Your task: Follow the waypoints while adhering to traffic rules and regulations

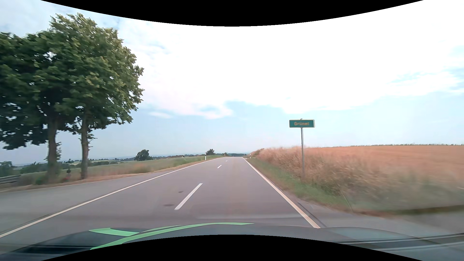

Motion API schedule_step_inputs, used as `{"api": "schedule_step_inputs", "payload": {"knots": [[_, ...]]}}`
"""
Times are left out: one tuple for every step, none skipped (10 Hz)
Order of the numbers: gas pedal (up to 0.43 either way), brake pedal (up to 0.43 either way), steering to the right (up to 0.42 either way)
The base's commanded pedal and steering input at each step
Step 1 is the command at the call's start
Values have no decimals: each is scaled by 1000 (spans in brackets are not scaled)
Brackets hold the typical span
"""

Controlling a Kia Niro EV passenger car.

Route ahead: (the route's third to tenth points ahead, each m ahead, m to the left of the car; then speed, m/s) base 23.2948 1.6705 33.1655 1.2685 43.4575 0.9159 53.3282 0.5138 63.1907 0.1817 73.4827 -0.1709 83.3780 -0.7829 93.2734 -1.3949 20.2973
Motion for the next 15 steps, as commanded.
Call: {"api": "schedule_step_inputs", "payload": {"knots": [[138,0,6],[130,0,7],[130,0,6],[130,0,6],[130,0,6],[130,0,6],[130,0,6],[118,0,5],[98,0,6],[79,0,5],[79,0,4],[67,0,3],[67,0,2],[67,0,2],[67,0,1]]}}
